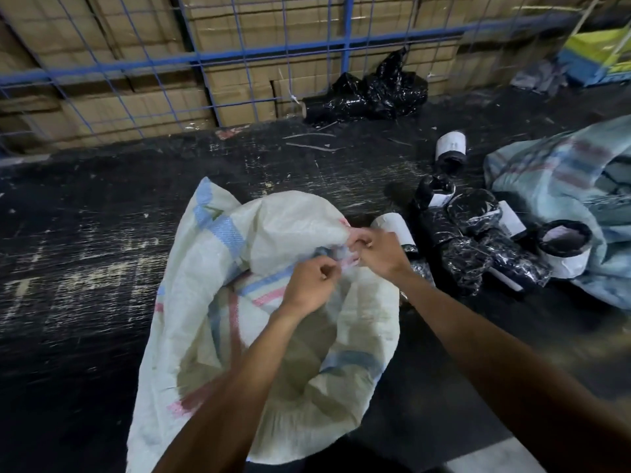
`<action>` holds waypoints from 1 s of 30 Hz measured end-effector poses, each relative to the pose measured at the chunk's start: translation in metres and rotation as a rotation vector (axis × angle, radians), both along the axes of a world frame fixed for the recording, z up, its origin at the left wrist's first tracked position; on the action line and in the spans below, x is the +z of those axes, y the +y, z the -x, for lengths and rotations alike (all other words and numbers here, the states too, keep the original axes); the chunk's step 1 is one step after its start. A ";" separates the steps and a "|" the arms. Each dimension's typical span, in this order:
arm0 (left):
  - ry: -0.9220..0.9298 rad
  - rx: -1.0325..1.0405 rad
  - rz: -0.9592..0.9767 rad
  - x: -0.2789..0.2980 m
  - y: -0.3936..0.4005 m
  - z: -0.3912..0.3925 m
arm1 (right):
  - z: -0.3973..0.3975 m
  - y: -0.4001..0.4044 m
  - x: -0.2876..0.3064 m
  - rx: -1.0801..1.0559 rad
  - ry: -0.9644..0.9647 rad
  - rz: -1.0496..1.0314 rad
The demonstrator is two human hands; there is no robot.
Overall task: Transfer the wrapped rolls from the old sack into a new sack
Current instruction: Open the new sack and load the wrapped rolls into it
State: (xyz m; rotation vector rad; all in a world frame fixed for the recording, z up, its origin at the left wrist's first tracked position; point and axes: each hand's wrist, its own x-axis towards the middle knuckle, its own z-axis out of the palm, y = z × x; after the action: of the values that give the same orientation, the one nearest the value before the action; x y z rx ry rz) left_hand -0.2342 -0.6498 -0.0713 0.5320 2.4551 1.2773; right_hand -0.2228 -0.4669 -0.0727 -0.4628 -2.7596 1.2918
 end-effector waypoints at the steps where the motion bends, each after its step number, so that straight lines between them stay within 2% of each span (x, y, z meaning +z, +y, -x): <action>1: 0.013 -0.046 -0.042 0.003 0.025 -0.007 | -0.008 0.026 0.003 -0.055 0.037 -0.051; 3: 0.063 -0.138 -0.072 0.007 0.061 -0.016 | -0.021 0.071 0.000 -0.169 0.067 -0.166; 5: 0.103 -0.225 -0.027 0.001 0.100 -0.021 | -0.035 0.118 -0.004 -0.187 -0.005 -0.260; 8: 0.148 -0.316 0.133 -0.017 0.152 -0.023 | -0.053 0.174 -0.017 -0.150 -0.355 -0.411; 10: 0.218 -0.381 0.395 -0.035 0.177 -0.026 | -0.062 0.196 -0.026 -0.109 -0.475 -0.421; 12: 0.289 -0.422 0.722 -0.053 0.194 -0.030 | -0.065 0.210 -0.032 -0.046 -0.486 -0.414; 14: 0.295 -0.388 0.895 -0.061 0.211 -0.038 | -0.065 0.222 -0.035 0.018 -0.489 -0.451; 18: 0.305 -0.289 1.025 -0.062 0.231 -0.040 | -0.064 0.227 -0.034 0.109 -0.524 -0.505; 20: 0.317 -0.274 1.029 -0.062 0.234 -0.047 | -0.064 0.228 -0.037 0.115 -0.512 -0.513; 23: 0.324 -0.241 0.874 -0.060 0.234 -0.058 | -0.065 0.237 -0.037 0.103 -0.458 -0.359; 25: 0.227 -0.168 0.638 -0.048 0.225 -0.056 | -0.063 0.245 -0.031 0.085 -0.437 -0.173; 30: -0.347 0.287 -0.330 0.005 0.159 -0.045 | -0.039 0.259 -0.020 -0.185 -0.309 0.609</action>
State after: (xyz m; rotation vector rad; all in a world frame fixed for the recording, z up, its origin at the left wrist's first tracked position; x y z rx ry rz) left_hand -0.1894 -0.4911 -0.0658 0.0197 2.0946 1.7383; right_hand -0.1838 -0.2080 -0.0929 -0.9978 -2.3935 2.1531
